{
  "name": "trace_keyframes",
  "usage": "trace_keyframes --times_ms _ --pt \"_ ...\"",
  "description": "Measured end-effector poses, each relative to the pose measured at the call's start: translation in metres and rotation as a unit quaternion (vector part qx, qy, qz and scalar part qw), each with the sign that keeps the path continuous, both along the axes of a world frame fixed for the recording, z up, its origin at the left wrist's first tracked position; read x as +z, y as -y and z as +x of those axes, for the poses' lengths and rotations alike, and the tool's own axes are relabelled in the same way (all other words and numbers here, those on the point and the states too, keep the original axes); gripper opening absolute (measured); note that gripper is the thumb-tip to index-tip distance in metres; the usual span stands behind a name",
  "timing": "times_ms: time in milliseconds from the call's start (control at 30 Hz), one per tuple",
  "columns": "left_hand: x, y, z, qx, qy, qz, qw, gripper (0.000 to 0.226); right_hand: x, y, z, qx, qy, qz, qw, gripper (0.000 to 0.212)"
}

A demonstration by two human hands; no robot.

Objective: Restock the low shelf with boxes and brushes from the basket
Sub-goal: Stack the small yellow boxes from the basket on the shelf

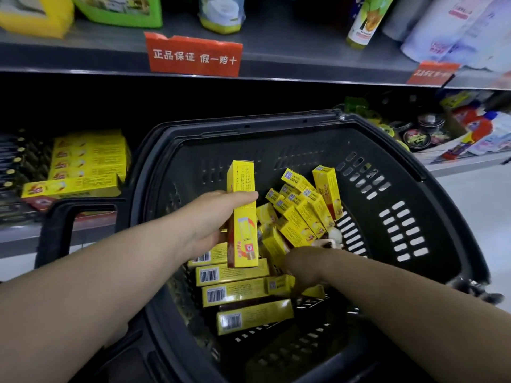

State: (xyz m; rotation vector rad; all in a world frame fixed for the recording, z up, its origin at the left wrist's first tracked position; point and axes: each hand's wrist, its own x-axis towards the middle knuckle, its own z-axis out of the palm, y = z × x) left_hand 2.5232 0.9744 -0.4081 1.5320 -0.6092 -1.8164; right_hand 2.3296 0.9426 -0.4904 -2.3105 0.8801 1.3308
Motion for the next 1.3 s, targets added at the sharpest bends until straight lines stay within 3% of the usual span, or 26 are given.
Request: trace_keyframes --times_ms 67,133,167,233,300,333,433,567,667,700,733,767,833,867,1000,1200,1300 --pt "0.001 0.001 0.001 0.006 -0.002 0.005 1.0 0.024 0.011 0.012 0.003 -0.034 0.055 -0.019 0.998 0.052" --pt "-0.003 0.002 0.004 0.011 0.013 0.005 1.0 0.03 0.035 0.027 0.004 -0.149 0.157 -0.018 0.976 0.042" --pt "-0.004 0.002 0.005 0.008 0.028 0.001 1.0 0.034 0.05 0.033 0.004 -0.224 0.22 -0.007 0.949 0.031" --pt "-0.006 0.002 0.005 -0.007 0.052 -0.007 0.999 0.039 0.073 0.038 0.005 -0.379 0.342 0.051 0.859 0.016" --pt "-0.007 0.002 0.004 -0.027 0.043 -0.015 0.999 0.044 0.086 0.037 0.01 -0.485 0.412 0.111 0.763 0.01" --pt "-0.007 0.002 0.002 -0.037 0.041 -0.02 0.998 0.047 0.088 0.036 0.013 -0.508 0.43 0.115 0.738 0.012" --pt "-0.011 -0.001 0.001 -0.072 0.11 -0.05 0.99 0.054 0.087 0.03 0.022 -0.542 0.459 0.089 0.698 0.018" --pt "-0.012 -0.002 0.006 -0.123 0.198 -0.07 0.97 0.062 0.078 0.028 0.026 -0.555 0.473 0.111 0.676 0.026" --pt "-0.014 0.0 0.009 -0.089 0.226 -0.068 0.968 0.069 0.07 0.033 0.021 -0.579 0.48 0.156 0.64 0.039" --pt "-0.015 0.001 0.01 -0.074 0.225 -0.058 0.97 0.069 0.064 0.034 0.018 -0.577 0.46 0.135 0.661 0.038" --pt "-0.015 0.001 0.011 -0.064 0.222 -0.048 0.972 0.067 0.054 0.035 0.013 -0.546 0.428 0.079 0.716 0.033" --pt "-0.015 0.001 0.012 -0.059 0.218 -0.041 0.973 0.066 0.043 0.036 0.008 -0.476 0.372 0.011 0.797 0.028" --pt "-0.017 0.003 0.012 -0.057 0.219 -0.035 0.973 0.066 0.02 0.033 0.002 -0.293 0.21 -0.078 0.93 0.048" --pt "-0.018 0.003 0.012 -0.058 0.221 -0.035 0.973 0.068 0.009 0.029 0.001 -0.229 0.139 -0.096 0.959 0.062" --pt "-0.019 0.004 0.011 -0.057 0.218 -0.037 0.974 0.07 -0.026 0.013 0.012 -0.186 0.03 -0.142 0.972 0.081" --pt "-0.017 0.004 0.009 -0.05 0.21 -0.038 0.976 0.066 -0.031 0.02 0.029 -0.149 0.054 -0.207 0.965 0.053" --pt "-0.017 0.003 0.009 -0.054 0.202 -0.032 0.977 0.067 -0.008 0.028 0.026 -0.165 0.068 -0.173 0.969 0.059"
